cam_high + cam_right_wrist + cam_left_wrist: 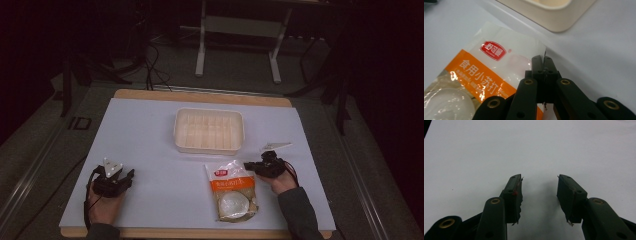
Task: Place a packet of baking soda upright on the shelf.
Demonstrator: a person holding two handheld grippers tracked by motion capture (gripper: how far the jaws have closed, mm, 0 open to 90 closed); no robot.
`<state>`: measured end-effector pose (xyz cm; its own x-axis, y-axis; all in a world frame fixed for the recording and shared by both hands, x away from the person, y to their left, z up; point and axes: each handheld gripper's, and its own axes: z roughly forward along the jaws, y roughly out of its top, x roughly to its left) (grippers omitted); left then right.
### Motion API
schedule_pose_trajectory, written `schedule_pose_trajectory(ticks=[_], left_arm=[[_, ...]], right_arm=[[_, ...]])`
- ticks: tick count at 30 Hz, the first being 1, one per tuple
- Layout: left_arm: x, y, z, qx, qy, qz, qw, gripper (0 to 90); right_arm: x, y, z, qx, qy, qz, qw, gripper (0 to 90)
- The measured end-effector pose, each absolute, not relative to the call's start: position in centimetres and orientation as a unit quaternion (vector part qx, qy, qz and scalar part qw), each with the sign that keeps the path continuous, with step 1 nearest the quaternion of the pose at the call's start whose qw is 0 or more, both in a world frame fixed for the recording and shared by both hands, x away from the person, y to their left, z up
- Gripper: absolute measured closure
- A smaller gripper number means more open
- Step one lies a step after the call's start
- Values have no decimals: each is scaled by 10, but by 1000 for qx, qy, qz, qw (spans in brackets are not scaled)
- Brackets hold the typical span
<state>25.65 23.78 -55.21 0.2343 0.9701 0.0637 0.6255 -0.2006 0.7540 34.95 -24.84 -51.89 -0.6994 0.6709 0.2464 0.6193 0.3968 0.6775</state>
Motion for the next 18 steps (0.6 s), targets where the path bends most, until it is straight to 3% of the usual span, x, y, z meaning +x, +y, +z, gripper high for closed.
schedule_pose_trajectory(ticks=[18], left_arm=[[257,238,-552,722,552,281,308,546]], right_arm=[[330,-247,-480,377,830,410,25,900]])
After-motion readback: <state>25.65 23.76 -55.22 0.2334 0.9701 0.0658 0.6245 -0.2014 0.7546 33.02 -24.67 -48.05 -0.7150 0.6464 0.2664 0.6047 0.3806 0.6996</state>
